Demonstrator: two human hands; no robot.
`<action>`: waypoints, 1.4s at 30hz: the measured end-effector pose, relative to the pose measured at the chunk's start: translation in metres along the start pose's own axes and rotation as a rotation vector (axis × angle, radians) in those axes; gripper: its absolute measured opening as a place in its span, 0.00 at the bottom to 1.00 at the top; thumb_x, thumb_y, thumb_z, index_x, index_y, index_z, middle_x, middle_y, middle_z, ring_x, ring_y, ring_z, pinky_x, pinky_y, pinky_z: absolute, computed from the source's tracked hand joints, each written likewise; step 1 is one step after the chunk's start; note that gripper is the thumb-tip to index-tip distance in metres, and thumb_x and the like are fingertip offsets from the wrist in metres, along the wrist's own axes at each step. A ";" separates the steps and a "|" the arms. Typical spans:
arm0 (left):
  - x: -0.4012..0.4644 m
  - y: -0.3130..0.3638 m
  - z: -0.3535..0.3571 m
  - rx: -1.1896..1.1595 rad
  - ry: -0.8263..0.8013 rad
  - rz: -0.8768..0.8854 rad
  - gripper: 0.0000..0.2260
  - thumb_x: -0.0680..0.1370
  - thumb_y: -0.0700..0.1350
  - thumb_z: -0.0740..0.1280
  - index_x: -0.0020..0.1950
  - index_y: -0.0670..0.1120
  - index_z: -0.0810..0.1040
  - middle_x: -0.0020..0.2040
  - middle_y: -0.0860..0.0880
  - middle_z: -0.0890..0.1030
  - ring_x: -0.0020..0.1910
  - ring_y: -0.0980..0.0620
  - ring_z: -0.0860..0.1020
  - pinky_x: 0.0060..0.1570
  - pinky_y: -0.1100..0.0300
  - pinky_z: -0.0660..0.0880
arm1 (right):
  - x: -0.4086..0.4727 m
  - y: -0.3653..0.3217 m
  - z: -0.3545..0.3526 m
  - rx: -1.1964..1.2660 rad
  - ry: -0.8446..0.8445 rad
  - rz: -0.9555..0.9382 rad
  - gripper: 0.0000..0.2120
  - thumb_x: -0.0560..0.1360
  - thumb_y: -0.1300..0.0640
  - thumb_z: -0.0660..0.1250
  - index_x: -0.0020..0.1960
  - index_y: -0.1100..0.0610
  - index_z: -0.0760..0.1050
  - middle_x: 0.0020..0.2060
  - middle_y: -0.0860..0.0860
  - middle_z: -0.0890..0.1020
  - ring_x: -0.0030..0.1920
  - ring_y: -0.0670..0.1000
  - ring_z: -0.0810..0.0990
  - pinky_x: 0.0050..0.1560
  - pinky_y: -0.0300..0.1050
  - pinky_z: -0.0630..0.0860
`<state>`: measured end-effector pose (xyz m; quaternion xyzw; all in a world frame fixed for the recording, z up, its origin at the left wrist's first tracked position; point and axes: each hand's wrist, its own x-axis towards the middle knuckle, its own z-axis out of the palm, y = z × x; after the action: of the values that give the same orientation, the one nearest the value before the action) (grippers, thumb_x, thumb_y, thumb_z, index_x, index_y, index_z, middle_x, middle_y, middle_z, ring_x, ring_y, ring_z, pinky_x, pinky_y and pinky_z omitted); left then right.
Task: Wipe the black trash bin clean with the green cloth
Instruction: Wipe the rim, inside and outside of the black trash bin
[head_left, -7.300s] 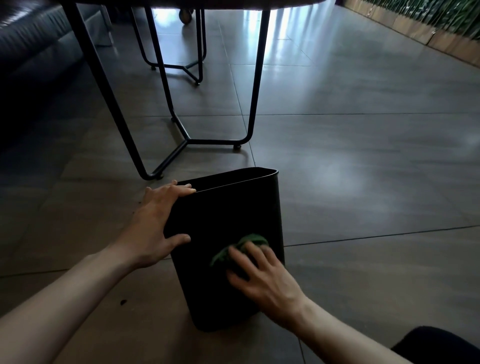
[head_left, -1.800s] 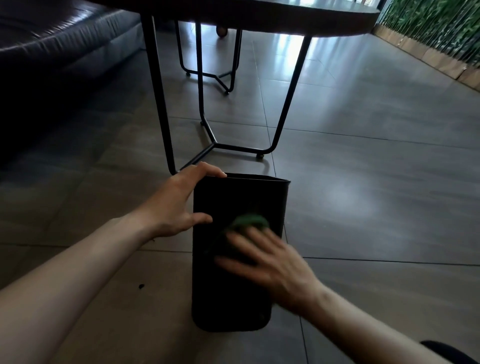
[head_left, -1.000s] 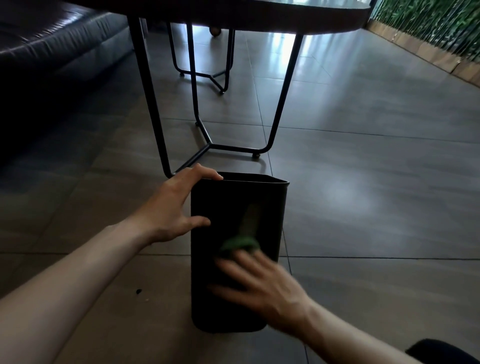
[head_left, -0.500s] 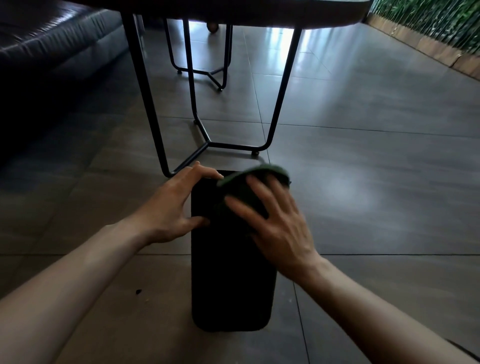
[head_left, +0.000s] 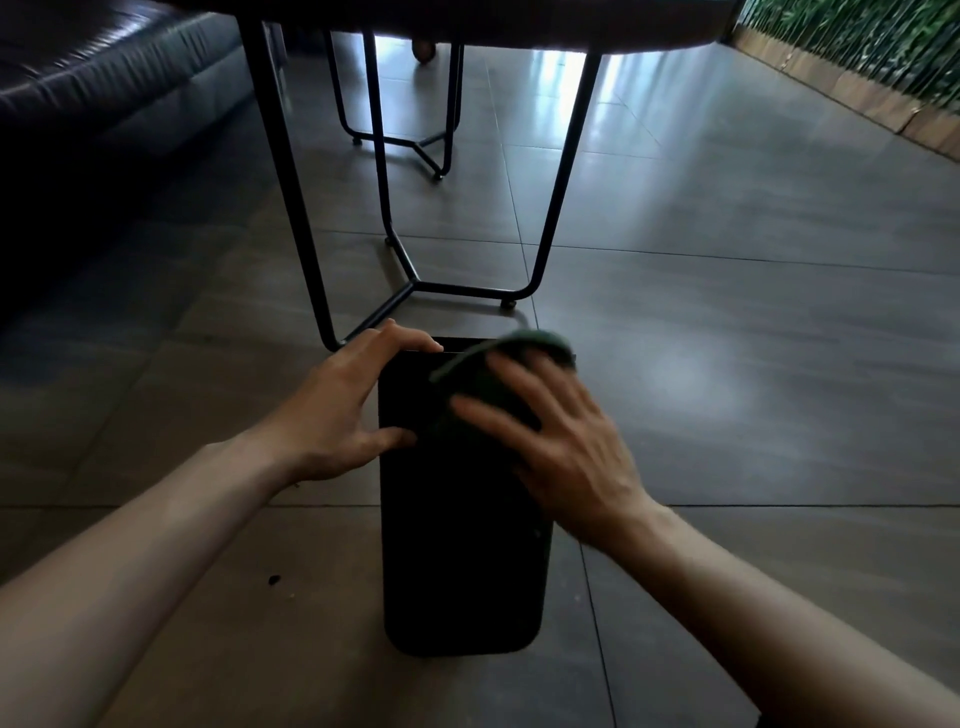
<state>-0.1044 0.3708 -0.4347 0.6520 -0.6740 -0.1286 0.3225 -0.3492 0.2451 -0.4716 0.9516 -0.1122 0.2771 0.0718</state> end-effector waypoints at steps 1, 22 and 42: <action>0.000 0.000 0.000 -0.004 0.003 -0.004 0.34 0.67 0.45 0.80 0.67 0.61 0.68 0.66 0.57 0.73 0.64 0.80 0.61 0.60 0.83 0.57 | 0.007 0.000 -0.001 0.010 0.038 0.089 0.23 0.83 0.49 0.61 0.78 0.44 0.66 0.77 0.58 0.65 0.78 0.66 0.63 0.76 0.64 0.65; -0.001 0.001 0.001 -0.004 0.016 -0.060 0.34 0.68 0.48 0.80 0.66 0.67 0.67 0.67 0.62 0.71 0.71 0.71 0.62 0.68 0.63 0.62 | -0.046 -0.037 0.033 -0.036 -0.133 -0.279 0.24 0.82 0.55 0.64 0.76 0.44 0.69 0.76 0.57 0.68 0.72 0.64 0.69 0.71 0.61 0.69; -0.003 0.003 0.005 0.028 -0.001 -0.043 0.36 0.67 0.46 0.81 0.67 0.67 0.67 0.70 0.64 0.69 0.78 0.63 0.57 0.71 0.63 0.58 | -0.091 -0.053 0.027 -0.047 -0.358 -0.572 0.19 0.86 0.59 0.54 0.73 0.45 0.70 0.71 0.52 0.73 0.69 0.57 0.74 0.70 0.53 0.71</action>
<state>-0.1098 0.3726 -0.4374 0.6708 -0.6618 -0.1264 0.3099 -0.3966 0.3068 -0.5481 0.9761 0.1420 0.0716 0.1477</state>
